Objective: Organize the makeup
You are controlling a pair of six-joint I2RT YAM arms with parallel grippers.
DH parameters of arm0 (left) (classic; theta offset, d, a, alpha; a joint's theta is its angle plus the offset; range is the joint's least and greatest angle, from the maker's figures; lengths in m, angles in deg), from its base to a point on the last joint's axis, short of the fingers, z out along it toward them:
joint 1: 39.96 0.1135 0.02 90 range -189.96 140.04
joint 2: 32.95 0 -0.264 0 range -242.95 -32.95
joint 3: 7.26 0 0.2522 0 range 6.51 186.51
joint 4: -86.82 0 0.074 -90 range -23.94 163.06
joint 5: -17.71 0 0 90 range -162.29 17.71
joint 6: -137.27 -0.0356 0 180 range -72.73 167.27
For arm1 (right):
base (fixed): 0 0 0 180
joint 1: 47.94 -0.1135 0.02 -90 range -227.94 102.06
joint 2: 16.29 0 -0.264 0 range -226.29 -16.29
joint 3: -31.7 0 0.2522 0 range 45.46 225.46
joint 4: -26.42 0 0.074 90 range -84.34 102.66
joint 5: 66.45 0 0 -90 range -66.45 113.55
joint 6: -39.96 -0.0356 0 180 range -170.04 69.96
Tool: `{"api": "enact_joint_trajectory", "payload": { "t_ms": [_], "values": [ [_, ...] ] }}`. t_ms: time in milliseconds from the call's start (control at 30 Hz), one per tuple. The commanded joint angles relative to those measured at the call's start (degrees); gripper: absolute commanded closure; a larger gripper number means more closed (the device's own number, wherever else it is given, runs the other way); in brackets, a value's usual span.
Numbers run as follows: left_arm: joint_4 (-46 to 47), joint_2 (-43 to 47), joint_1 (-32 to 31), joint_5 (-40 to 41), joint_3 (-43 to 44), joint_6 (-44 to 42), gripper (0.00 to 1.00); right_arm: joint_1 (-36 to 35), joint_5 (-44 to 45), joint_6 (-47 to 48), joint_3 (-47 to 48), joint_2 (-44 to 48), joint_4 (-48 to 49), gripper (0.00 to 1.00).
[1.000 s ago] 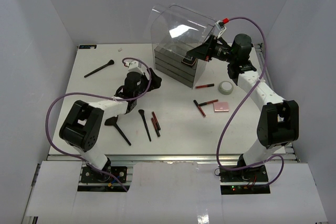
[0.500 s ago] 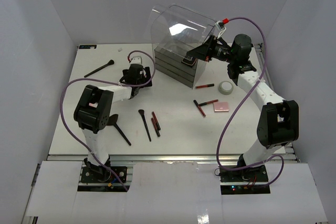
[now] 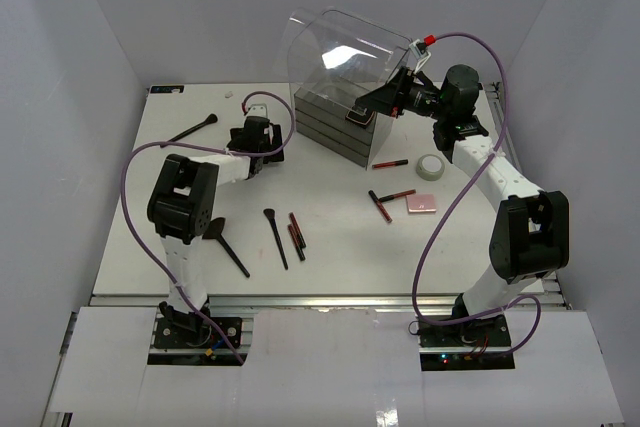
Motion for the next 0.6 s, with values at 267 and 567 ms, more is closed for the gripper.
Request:
{"api": "enact_joint_trajectory", "payload": {
  "t_ms": [267, 567],
  "values": [
    [-2.1, -3.3, 0.6, -3.6, 7.9, -1.0, 0.17, -0.2, -2.9, -1.2, -0.6, 2.0, 3.4, 0.91],
    [-2.1, -2.0, 1.0, -3.8, 5.6, 0.6, 0.56, -0.3, -2.9, -1.1, -1.1, 2.1, 3.5, 0.91]
  ]
}}
